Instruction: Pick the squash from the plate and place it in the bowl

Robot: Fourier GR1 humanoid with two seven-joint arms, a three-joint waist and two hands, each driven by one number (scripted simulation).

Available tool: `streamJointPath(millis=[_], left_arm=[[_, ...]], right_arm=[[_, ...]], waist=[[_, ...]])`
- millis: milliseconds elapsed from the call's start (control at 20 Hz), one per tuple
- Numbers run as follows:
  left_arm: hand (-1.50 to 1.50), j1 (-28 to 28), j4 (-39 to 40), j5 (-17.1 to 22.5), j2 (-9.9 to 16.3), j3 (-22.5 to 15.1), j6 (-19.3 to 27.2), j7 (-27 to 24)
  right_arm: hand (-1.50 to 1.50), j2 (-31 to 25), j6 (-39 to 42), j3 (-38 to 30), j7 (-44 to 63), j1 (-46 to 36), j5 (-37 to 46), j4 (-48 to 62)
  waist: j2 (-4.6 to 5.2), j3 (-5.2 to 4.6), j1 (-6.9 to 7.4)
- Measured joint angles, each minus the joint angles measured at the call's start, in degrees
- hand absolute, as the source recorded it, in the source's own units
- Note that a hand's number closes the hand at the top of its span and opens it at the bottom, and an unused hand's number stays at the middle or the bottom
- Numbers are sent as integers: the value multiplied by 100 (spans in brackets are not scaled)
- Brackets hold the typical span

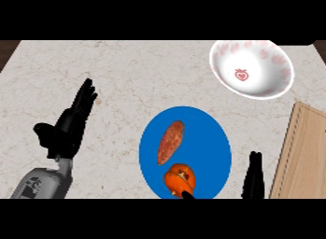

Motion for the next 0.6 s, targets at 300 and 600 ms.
streamJointPath(millis=[300, 600], left_arm=[[0, 94, -35, 6, -15, 37, -45, -25], [0, 67, -82, -91, -78, -22, -1, 69]], right_arm=[[-150, -44, -215, 49, 35, -130, 47, 15], [-150, -42, -474, 73, 55, -197, -218, 90]], waist=[[-7, 4, 5], [-3, 7, 7]])
